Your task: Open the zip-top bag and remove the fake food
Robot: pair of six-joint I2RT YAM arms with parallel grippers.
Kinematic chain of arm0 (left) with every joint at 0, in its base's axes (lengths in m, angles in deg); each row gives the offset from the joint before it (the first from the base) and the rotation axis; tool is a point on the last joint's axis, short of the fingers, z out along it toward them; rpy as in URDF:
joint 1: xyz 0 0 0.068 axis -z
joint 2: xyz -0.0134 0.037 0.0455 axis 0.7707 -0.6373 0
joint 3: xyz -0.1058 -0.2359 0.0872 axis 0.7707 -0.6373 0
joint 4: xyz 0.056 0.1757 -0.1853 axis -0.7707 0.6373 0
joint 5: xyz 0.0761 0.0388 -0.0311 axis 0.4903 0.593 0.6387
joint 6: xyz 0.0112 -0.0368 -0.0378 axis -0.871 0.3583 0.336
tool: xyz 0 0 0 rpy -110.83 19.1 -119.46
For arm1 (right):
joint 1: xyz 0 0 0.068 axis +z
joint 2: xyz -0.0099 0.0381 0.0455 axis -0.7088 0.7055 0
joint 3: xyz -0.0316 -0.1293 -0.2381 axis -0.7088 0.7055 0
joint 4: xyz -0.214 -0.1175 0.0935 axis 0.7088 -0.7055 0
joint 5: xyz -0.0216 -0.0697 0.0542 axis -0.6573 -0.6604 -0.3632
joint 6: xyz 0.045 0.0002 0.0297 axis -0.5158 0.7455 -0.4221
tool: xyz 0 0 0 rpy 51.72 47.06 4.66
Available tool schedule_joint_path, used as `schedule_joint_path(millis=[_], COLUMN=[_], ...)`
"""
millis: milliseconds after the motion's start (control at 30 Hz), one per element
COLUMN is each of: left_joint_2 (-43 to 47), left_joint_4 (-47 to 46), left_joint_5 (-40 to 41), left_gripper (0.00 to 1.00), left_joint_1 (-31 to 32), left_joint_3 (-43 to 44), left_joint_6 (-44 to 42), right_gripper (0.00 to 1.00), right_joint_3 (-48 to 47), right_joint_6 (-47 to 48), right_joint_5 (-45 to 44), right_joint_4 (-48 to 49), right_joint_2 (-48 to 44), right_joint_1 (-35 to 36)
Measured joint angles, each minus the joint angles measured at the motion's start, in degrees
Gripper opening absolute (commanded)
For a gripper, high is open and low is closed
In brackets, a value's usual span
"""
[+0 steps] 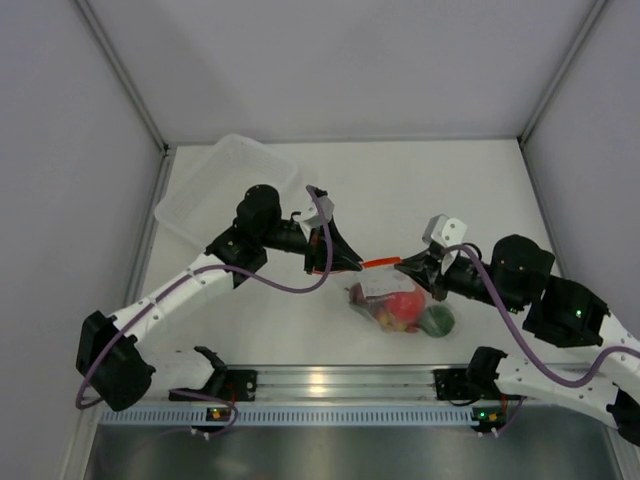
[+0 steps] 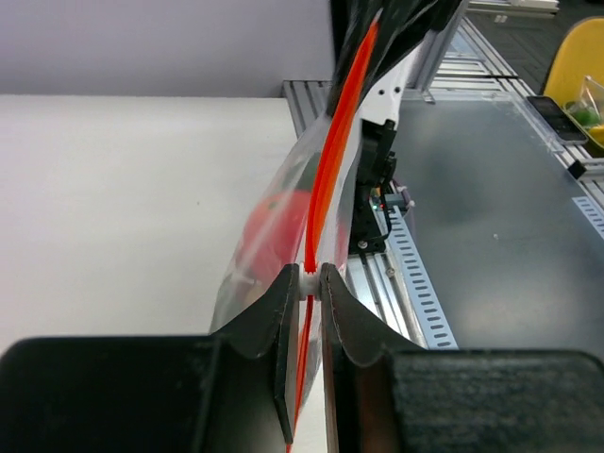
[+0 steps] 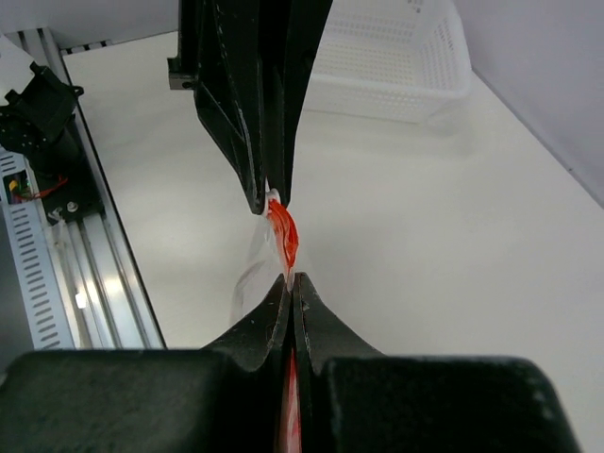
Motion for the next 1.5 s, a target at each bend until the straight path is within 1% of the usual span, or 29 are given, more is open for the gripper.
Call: schedule_joint_path(millis=[200,467,700,933,967,1000,1033,1100,1133,1267,1367,1500], left_joint_2=[0.35,0.81,3.61,5.77,6.01,6.23,6.43,6.78,6.84,6.78,6.03,5.42], left_joint_4=[-0.17,-0.15,-0.17,-0.11,-0.07,0.00,0.00,0.31,0.70,2.25,3.06,2.91], left_joint_5=[-0.20,2.84,5.92,7.67,8.09,8.46,8.76,9.27,9.55,11.45,12.24,12.72], left_gripper=[0.00,0.00,0.00,0.00,0.06,0.15,0.39,0.66,0.98,0.98,0.98,0.98], left_joint_1=[-5.51,-7.67,-10.71,-11.06,-11.21,-11.32,-11.43,-11.72,-11.96,-12.39,-12.41,-12.35], left_joint_3=[-4.22,-8.44,-11.34,-12.52,-12.52,-12.52,-12.52,-12.52,-12.50,-11.76,-8.96,-5.55], left_joint_6=[1.27,2.12,3.69,4.70,4.94,5.16,5.46,5.60,5.62,7.32,8.66,10.05], right_gripper=[0.00,0.00,0.00,0.00,0.00,0.00,0.00,0.00,0.00,0.00,0.00,0.00], right_joint_3=[-4.39,-6.95,-7.41,-7.58,-7.58,-7.56,-7.48,-6.69,-5.84,0.61,6.49,11.54], right_joint_6=[1.18,1.97,1.97,1.92,1.90,1.88,1.84,1.70,1.66,1.22,0.68,-0.09], right_joint_5=[-3.04,-5.90,-6.62,-6.49,-6.36,-6.16,-5.77,-4.72,-3.96,-1.42,0.17,2.93], right_joint_4=[-2.47,-5.84,-6.69,-7.32,-7.34,-7.32,-7.21,-6.16,-5.29,-0.55,2.08,4.76], right_joint_2=[-1.79,-4.87,-6.56,-6.51,-6.51,-6.49,-6.49,-6.58,-6.71,-7.21,-7.32,-7.56], right_joint_1=[0.02,0.02,0.02,0.00,0.00,0.00,0.02,0.02,0.02,0.00,0.02,0.00])
